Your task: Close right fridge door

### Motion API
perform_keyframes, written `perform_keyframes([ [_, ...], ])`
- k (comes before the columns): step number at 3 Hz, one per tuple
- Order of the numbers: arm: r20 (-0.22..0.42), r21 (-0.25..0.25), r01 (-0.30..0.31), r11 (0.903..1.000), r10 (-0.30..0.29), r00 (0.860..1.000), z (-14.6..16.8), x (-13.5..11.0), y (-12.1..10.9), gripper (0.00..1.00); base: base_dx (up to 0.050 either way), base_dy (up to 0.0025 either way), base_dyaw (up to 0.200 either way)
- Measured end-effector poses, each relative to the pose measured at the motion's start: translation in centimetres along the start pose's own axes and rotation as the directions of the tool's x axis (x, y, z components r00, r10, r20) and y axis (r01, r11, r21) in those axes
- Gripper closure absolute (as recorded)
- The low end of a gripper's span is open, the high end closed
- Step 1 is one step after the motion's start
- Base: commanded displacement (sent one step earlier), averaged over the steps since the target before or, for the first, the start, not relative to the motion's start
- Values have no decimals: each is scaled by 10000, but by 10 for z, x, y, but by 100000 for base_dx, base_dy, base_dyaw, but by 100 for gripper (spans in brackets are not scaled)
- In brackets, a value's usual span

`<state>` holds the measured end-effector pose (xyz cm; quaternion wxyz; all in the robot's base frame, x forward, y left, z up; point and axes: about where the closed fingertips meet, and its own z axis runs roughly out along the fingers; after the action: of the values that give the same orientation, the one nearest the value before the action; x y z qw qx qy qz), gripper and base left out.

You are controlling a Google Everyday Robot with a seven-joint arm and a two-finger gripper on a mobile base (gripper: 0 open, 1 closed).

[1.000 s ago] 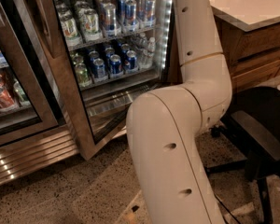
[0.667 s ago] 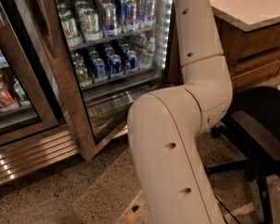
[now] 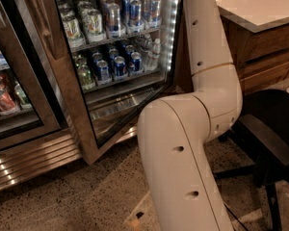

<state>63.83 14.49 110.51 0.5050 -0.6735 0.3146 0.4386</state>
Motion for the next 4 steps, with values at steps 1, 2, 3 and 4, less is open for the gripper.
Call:
perform_keyframes([
  [1, -428, 879, 89, 9961, -51, 9991, -11, 7, -18, 100, 0, 0, 0],
  [2, -1746, 2471, 531, 9675, -95, 9846, -46, 17, -45, 100, 0, 0, 0],
  [3, -2034, 2954, 617, 9534, -3, 9791, -56, 23, -52, 100, 0, 0, 0],
  [4, -2034, 2954, 617, 9534, -3, 9791, -56, 23, -52, 100, 0, 0, 0],
])
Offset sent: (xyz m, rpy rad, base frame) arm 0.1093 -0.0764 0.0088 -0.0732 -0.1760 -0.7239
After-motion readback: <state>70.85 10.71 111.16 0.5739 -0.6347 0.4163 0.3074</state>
